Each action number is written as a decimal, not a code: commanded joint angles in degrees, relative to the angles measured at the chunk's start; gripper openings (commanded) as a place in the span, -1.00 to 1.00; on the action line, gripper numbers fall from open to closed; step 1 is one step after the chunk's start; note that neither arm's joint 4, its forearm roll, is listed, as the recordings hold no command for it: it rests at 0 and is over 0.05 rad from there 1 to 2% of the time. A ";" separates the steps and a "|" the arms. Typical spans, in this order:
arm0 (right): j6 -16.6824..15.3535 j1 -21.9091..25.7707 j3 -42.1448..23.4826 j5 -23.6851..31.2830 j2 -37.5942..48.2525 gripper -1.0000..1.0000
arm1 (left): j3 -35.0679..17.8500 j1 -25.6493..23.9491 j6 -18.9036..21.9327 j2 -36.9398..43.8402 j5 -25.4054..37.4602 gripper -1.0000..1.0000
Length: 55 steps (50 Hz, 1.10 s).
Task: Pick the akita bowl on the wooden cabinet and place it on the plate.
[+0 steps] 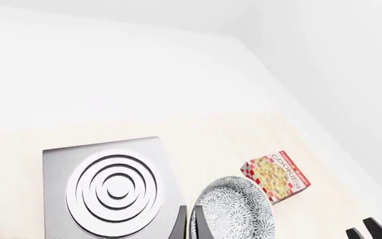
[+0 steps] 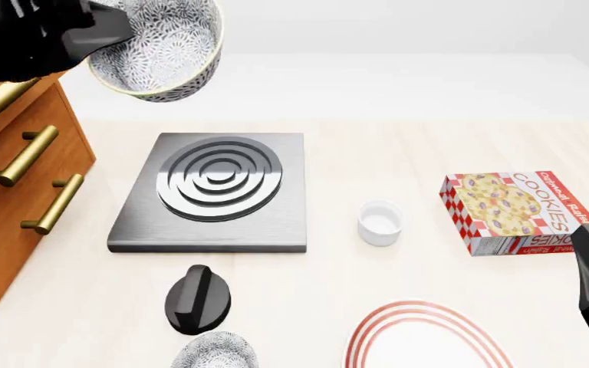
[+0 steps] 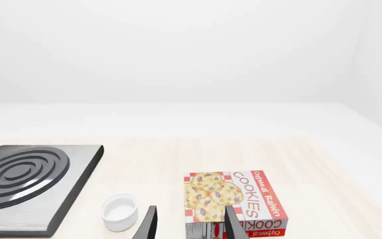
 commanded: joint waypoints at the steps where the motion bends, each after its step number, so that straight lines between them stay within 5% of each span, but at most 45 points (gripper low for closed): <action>1: 0.01 -0.01 0.00 0.01 0.00 1.00 | 0.44 -1.72 -1.03 0.95 -0.58 -1.00; 55: 0.01 0.00 0.00 0.00 0.00 1.00 | 3.09 -9.92 -1.86 7.65 -5.61 -1.00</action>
